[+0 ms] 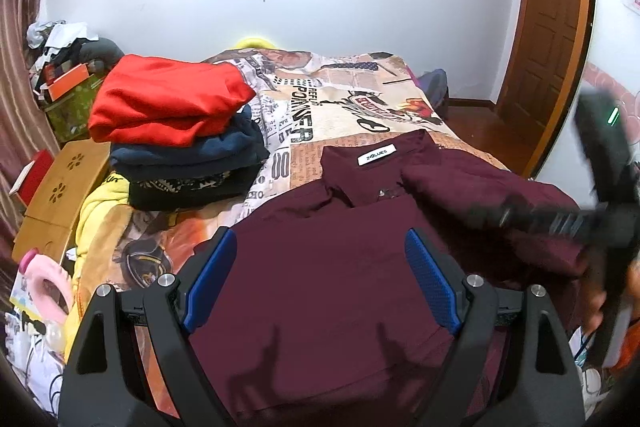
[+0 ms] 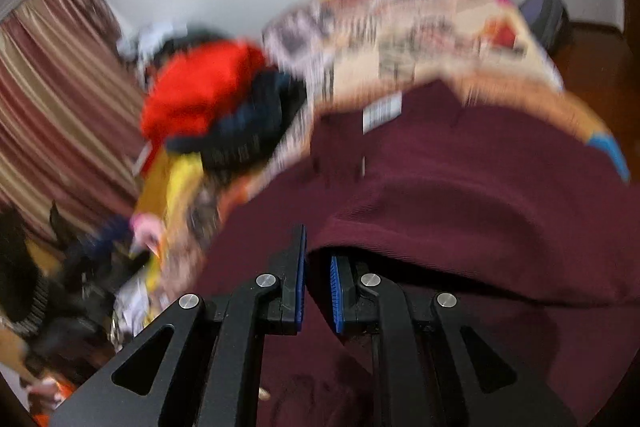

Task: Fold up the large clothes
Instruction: 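Release the folded side and smooth it with the right gripper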

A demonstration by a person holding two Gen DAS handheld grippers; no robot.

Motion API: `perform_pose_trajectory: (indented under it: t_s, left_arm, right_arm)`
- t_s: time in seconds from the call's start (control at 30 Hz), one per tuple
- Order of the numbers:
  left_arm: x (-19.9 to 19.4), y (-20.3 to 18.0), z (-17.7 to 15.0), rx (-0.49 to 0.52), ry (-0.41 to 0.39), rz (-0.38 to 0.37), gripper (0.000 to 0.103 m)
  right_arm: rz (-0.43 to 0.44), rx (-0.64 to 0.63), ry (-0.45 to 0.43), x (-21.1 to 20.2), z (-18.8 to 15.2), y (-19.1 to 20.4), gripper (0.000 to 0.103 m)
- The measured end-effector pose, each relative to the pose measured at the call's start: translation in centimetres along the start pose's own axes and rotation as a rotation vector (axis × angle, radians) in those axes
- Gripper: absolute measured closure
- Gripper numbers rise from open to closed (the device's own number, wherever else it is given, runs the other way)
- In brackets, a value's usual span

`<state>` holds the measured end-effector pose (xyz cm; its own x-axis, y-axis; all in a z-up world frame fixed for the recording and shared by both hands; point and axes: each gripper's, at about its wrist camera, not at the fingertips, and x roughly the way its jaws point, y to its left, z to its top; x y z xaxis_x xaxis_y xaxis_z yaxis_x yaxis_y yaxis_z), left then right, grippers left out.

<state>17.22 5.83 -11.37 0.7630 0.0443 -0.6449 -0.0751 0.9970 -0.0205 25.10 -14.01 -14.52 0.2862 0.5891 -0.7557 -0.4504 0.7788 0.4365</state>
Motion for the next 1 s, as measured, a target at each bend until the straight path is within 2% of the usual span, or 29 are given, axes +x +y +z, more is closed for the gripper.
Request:
perform_pose_trajectory:
  t_s: [0.1, 0.23, 0.3, 0.5, 0.67, 0.77, 0.93, 1.0]
  left_arm:
    - [-0.1, -0.3, -0.2, 0.009, 0.001, -0.001, 0.017]
    - [-0.2, -1.3, -0.1, 0.041, -0.005, 0.002, 0.017]
    - [-0.3, -1.9, 0.0, 0.056, -0.009, 0.002, 0.017]
    - [-0.3, -3.7, 0.8, 0.088, -0.019, -0.019, 0.017]
    - [-0.2, -6.2, 1.6, 0.143, -0.029, -0.039, 0.017]
    - [0.5, -8.4, 2.2, 0.191, -0.023, -0.066, 0.017]
    - [2.3, -12.1, 2.8, 0.279, 0.002, -0.106, 0.017]
    - [3.3, -13.8, 2.7, 0.322, 0.025, -0.144, 0.015]
  right_arm:
    - [-0.056, -0.040, 0.070, 1.7, -1.4, 0.3, 0.090]
    - [-0.142, -0.135, 0.047, 0.3, -2.5, 2.0, 0.089]
    - [-0.163, -0.159, 0.029, -0.3, -2.0, 2.5, 0.083]
    - [-0.186, -0.182, -0.113, -4.6, -1.4, 2.7, 0.063]
    - [-0.261, -0.148, -0.250, -8.7, -1.1, 1.2, 0.062]
    - [-0.339, -0.101, -0.322, -11.2, -0.8, -0.7, 0.061]
    - [-0.453, -0.020, -0.402, -14.3, -1.3, -4.0, 0.051]
    - [-0.491, 0.003, -0.413, -15.0, -1.7, -5.2, 0.051]
